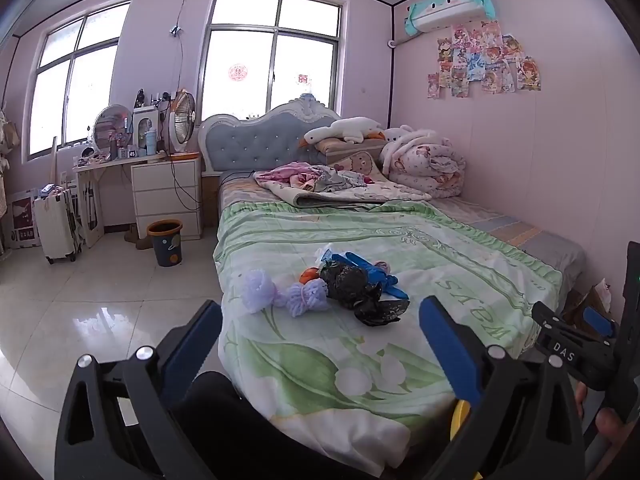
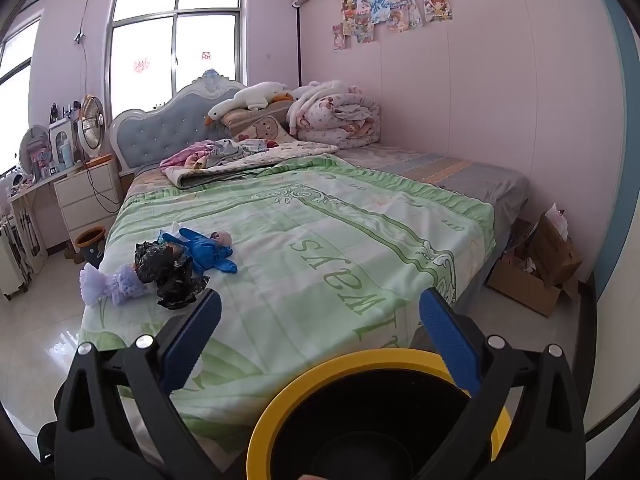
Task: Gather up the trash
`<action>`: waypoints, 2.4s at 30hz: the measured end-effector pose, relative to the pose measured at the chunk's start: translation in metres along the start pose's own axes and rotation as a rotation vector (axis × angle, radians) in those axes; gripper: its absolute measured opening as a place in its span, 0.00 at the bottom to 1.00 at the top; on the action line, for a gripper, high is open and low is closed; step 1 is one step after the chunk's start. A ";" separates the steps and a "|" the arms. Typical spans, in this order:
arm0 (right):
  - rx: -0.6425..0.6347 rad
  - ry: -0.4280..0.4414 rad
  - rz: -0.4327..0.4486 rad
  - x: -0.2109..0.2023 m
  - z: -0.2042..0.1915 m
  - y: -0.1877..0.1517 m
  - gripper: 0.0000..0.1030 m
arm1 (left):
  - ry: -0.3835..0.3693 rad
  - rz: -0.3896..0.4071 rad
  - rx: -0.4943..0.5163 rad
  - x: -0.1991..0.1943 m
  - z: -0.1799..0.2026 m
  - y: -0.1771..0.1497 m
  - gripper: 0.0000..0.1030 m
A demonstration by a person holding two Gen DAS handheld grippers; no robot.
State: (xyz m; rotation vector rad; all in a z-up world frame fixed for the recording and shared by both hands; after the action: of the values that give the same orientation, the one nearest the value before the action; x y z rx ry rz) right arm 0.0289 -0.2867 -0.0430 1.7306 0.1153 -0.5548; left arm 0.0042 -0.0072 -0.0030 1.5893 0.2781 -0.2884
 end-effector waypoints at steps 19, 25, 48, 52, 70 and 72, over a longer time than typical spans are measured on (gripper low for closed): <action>0.003 -0.003 -0.003 0.003 0.001 -0.004 0.92 | -0.007 -0.015 0.006 0.006 -0.003 0.001 0.92; 0.003 -0.003 -0.006 0.002 0.001 -0.003 0.92 | -0.007 -0.014 0.007 0.007 -0.003 0.000 0.92; 0.003 -0.004 -0.008 0.004 0.001 -0.004 0.92 | -0.007 -0.015 0.007 0.007 -0.002 0.000 0.92; 0.004 -0.003 -0.009 0.004 0.001 -0.005 0.92 | -0.007 -0.015 0.006 0.008 -0.001 0.000 0.92; -0.001 0.003 -0.012 0.002 -0.002 -0.006 0.92 | -0.007 -0.006 0.009 0.005 -0.003 0.003 0.92; 0.000 0.006 -0.014 0.002 -0.002 -0.006 0.92 | -0.007 -0.007 0.009 0.005 -0.002 0.003 0.92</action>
State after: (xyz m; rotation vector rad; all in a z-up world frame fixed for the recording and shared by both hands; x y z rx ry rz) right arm 0.0290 -0.2838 -0.0484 1.7327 0.1316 -0.5601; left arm 0.0094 -0.0049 -0.0020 1.5959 0.2768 -0.3008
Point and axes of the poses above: each gripper's, at about its wrist camera, not at the fingertips, and x roughly the way its jaws point, z to its right, y to its top, the point moved 1 cm from there along x, roughly the way its jaws point, and after that the axes turned 6 degrees about x, right-handed, at the moved point
